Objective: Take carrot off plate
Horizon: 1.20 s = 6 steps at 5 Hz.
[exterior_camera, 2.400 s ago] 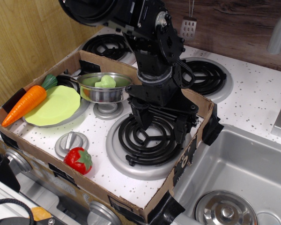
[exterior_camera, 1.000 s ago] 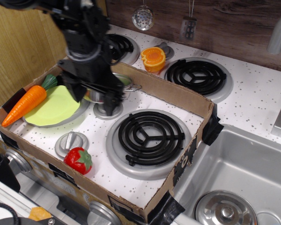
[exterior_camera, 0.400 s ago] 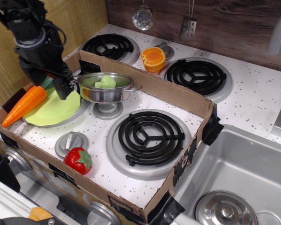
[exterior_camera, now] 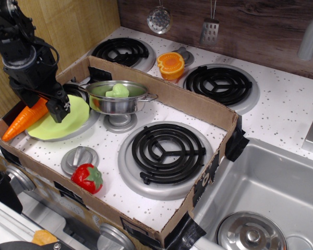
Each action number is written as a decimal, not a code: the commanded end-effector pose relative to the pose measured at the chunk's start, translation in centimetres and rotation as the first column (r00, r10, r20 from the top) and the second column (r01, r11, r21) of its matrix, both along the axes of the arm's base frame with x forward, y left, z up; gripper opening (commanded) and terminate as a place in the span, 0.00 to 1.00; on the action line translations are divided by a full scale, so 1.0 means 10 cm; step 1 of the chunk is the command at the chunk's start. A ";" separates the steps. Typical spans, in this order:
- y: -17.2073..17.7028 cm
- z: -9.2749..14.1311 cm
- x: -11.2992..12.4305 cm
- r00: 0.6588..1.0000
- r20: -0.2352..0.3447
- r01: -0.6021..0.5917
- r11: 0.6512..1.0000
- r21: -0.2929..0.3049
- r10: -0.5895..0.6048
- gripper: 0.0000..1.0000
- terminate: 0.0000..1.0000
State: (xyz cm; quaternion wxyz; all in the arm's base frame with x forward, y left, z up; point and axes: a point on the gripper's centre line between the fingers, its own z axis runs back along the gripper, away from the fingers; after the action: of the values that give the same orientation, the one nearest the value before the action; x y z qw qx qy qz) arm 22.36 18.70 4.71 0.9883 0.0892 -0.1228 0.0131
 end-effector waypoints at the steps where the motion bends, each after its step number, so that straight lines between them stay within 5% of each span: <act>1: 0.17 0.14 0.14 1.000 0.019 0.018 0.999 0.047 -0.019 1.00 0.00; 6: 0.26 -0.11 0.08 1.000 0.005 0.021 0.999 -0.026 -0.021 1.00 0.00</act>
State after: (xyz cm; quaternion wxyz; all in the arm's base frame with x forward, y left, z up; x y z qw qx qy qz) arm 22.88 20.76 2.61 0.9912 0.0628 -0.1161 0.0052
